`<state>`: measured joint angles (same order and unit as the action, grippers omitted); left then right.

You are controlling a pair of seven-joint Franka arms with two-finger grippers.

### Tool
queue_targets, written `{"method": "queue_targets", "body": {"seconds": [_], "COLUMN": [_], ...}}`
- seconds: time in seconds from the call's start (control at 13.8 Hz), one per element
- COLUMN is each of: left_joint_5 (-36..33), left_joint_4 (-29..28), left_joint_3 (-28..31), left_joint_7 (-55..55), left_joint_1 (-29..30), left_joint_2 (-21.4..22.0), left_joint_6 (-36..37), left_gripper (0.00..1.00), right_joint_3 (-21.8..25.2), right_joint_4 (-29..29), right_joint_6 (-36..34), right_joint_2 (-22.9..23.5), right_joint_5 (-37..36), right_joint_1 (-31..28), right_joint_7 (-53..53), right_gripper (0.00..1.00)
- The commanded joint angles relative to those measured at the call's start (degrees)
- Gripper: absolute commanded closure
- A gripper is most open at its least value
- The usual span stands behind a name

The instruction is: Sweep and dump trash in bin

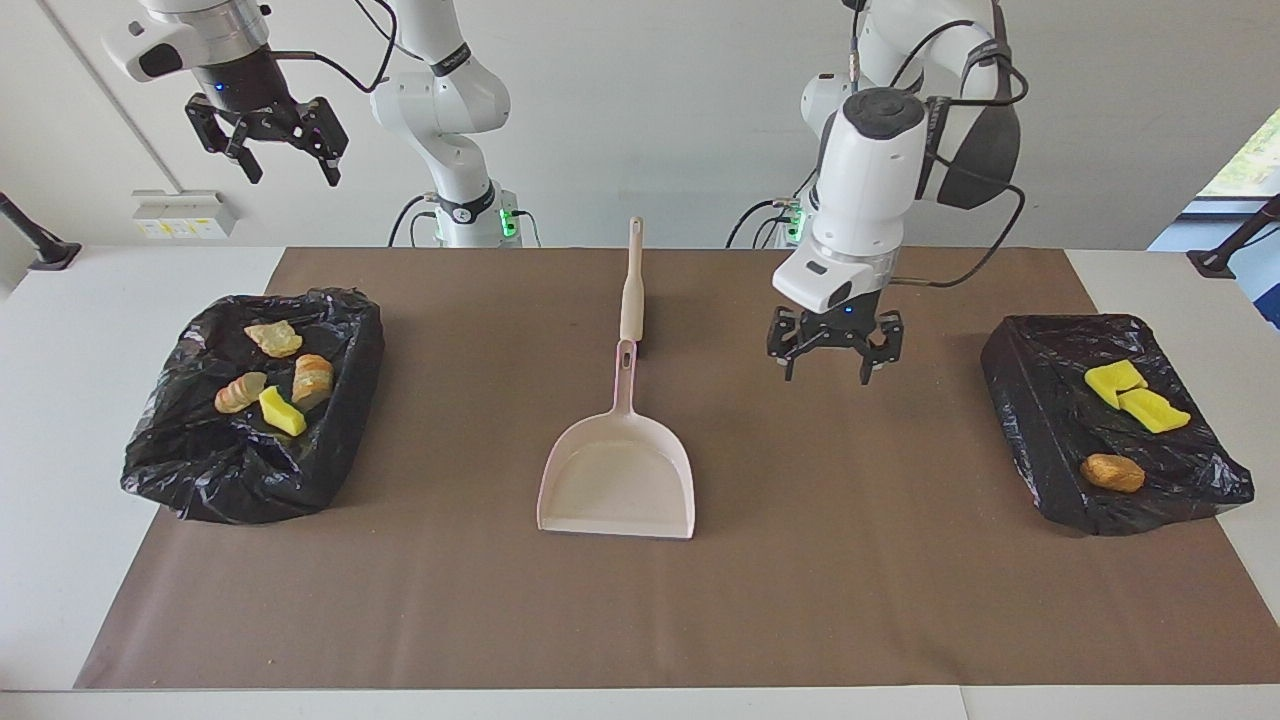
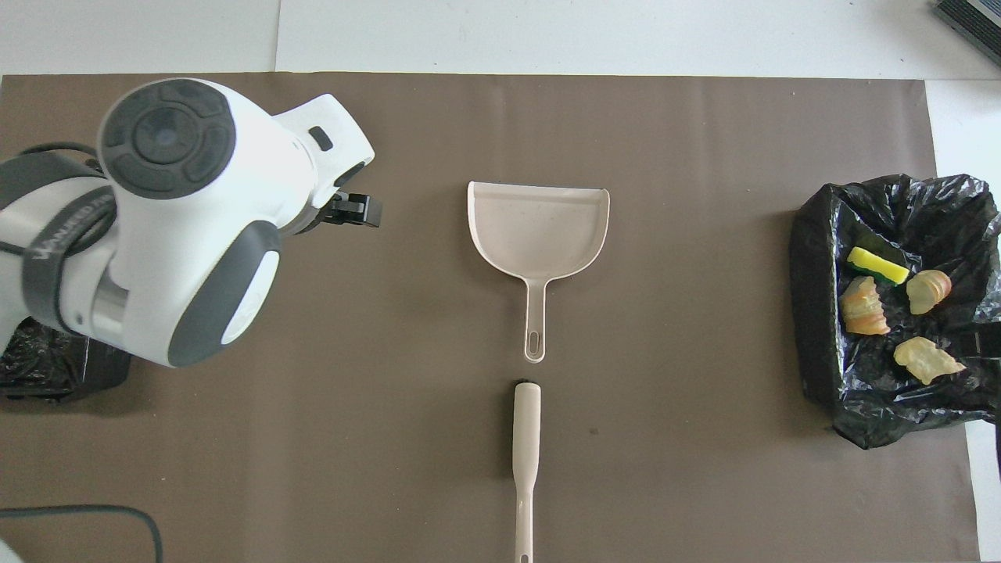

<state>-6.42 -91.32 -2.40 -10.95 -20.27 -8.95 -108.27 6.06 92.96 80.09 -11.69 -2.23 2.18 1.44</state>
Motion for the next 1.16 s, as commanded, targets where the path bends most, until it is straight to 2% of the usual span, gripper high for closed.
{"method": "queue_targets", "body": {"seconds": [0.0, 0.22, 0.51, 0.73, 0.8, 1.09], "left_joint_5": [4.21, 4.49, 4.58, 6.41, 8.34, 8.53], "left_joint_4": [-2.29, -0.63, 7.98, 9.4, 9.23, 8.53], "left_joint_3": [-0.5, -0.15, -0.06, -0.32, -0.15, 0.47], "left_joint_7": [10.83, 17.88, 24.46, 26.86, 26.77, 26.6], "left_joint_1": [5.57, 10.15, 15.42, 18.07, 18.42, 18.34], "left_joint_2": [6.74, 11.22, 10.53, 10.79, 11.06, 12.73], "left_joint_6": [6.29, 12.89, 22.56, 25.38, 25.39, 25.12], "left_gripper": [0.0, 0.0, 0.0, 0.0, 0.0, 0.0], "right_joint_3": [-0.17, -0.08, -0.08, -0.08, -0.08, -0.08], "right_joint_4": [0.73, 0.73, 0.73, 0.73, 0.73, 0.73], "right_joint_6": [-0.02, -0.02, -0.02, -0.02, -0.1, -0.02], "right_joint_2": [-0.88, -0.88, -0.88, -0.88, -0.88, -0.88], "right_joint_5": [-0.31, -0.31, -0.31, -0.31, -0.31, -0.31], "right_joint_1": [-0.07, -0.07, -0.07, -0.07, -0.07, -0.07], "right_joint_7": [0.76, 0.76, 0.76, 0.76, 0.76, 0.76], "right_gripper": [0.0, 0.0, 0.0, 0.0, 0.0, 0.0]}}
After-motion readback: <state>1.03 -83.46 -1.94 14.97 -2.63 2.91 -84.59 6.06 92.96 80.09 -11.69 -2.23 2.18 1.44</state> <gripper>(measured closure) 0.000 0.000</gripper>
